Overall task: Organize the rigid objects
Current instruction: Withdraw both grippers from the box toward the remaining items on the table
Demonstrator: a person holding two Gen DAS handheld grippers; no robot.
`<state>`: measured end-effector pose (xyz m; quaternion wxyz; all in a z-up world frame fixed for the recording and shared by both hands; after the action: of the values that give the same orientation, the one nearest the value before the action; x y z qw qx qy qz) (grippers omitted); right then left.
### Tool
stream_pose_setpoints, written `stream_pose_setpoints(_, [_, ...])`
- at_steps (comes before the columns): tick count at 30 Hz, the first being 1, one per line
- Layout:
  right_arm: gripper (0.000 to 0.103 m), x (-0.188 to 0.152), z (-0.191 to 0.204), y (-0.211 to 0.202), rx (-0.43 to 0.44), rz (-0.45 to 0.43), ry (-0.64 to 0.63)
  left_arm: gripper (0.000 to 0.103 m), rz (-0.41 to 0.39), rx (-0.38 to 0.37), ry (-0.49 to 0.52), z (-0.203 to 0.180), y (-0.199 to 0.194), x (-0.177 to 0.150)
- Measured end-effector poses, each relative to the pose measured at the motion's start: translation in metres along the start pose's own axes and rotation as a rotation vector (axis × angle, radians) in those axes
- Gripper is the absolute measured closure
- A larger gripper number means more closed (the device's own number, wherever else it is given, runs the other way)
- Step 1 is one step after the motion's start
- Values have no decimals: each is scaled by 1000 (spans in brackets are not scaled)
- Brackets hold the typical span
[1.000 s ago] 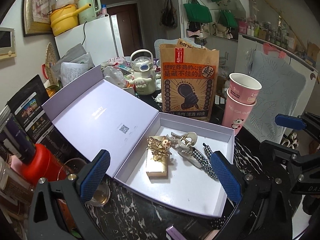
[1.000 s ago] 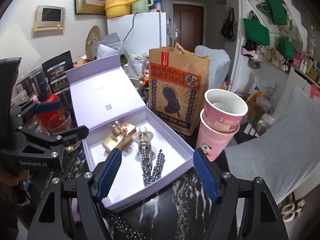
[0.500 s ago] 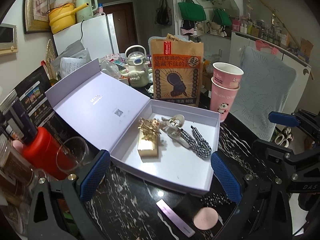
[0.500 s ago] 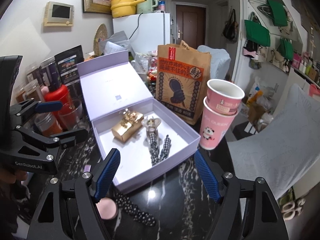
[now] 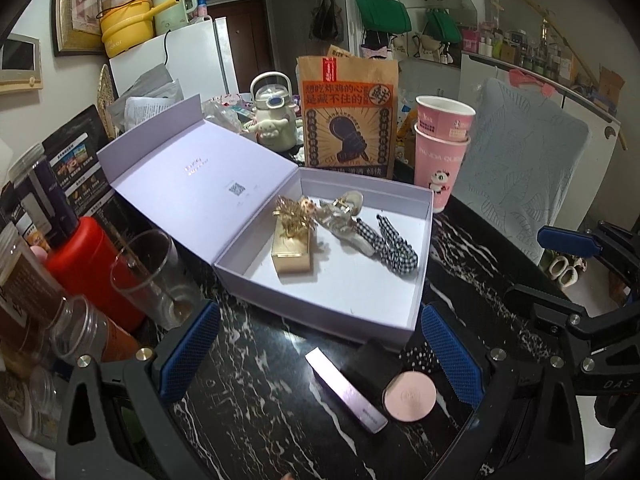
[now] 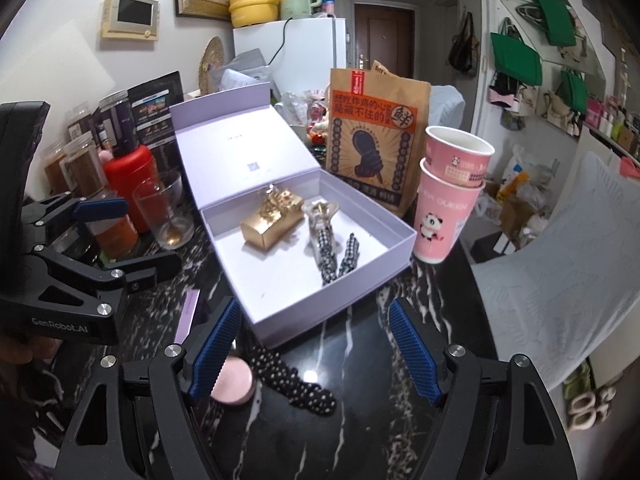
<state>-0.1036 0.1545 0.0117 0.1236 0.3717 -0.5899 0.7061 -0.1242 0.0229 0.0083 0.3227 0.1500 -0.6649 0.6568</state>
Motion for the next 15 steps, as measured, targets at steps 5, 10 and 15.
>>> stream_pose_setpoints(5, [26, -12, 5, 1, 5, 0, -9, 1, 31, -14, -7, -2, 6, -17])
stream_pose_setpoints(10, [26, -22, 9, 6, 21, 12, -10, 1, 49, -33, -12, -4, 11, -32])
stream_pose_setpoints(15, [26, -33, 10, 13, 32, 30, -3, 1, 68, -53, -18, -7, 16, -45])
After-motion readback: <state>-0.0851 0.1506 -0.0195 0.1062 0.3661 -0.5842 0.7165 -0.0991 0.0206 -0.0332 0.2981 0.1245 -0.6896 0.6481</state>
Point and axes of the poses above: each gripper's, at about its wrist camera, not at the fingertips, and y roughly the way its jaws point, z to its left, x to its top, the point moved 5 cm from there along y, roughly the way its jaws point, and after that the axes turned 7 degrees about z, right-handed, at the moved point
